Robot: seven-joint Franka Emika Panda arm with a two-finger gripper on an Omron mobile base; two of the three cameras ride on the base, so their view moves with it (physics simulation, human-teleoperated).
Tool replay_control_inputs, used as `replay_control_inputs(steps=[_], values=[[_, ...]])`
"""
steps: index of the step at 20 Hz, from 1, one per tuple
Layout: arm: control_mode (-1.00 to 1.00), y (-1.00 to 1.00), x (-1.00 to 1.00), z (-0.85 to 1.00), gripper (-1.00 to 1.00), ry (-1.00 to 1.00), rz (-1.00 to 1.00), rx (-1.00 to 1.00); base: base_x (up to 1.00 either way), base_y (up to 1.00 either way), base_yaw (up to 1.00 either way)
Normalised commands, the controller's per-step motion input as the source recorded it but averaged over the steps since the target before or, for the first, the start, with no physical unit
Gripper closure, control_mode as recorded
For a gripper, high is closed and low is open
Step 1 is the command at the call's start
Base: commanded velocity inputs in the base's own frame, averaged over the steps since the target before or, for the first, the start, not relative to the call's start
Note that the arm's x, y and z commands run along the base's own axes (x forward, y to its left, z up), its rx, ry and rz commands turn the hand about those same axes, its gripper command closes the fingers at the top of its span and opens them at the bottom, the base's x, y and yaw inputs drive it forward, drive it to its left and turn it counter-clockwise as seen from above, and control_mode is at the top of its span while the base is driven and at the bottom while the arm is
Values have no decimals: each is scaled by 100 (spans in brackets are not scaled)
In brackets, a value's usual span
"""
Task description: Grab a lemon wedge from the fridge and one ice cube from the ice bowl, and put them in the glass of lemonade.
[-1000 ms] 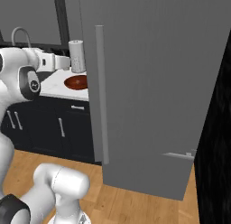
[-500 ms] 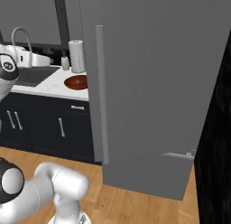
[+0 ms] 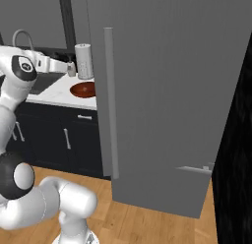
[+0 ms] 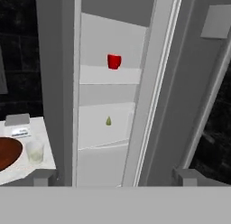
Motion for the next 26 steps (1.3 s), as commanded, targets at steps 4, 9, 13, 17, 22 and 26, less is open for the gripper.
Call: replay_control_inputs(steps=[4, 9, 13, 17, 22, 26], values=[[-100, -13, 0, -92, -100, 11, 0, -21, 0, 0, 0], [-100, -41, 6, -37, -100, 1, -2, -10, 0, 0, 0], [-100, -93, 0, -33, -100, 3, -10, -1, 0, 0, 0], [-100, -86, 0, -34, -100, 8, -14, -2, 0, 0, 0], [-100, -79, 0, -32, -100, 12, -19, -3, 0, 0, 0], [-100, -65, 0, -26, -100, 13, -21, -3, 0, 0, 0]])
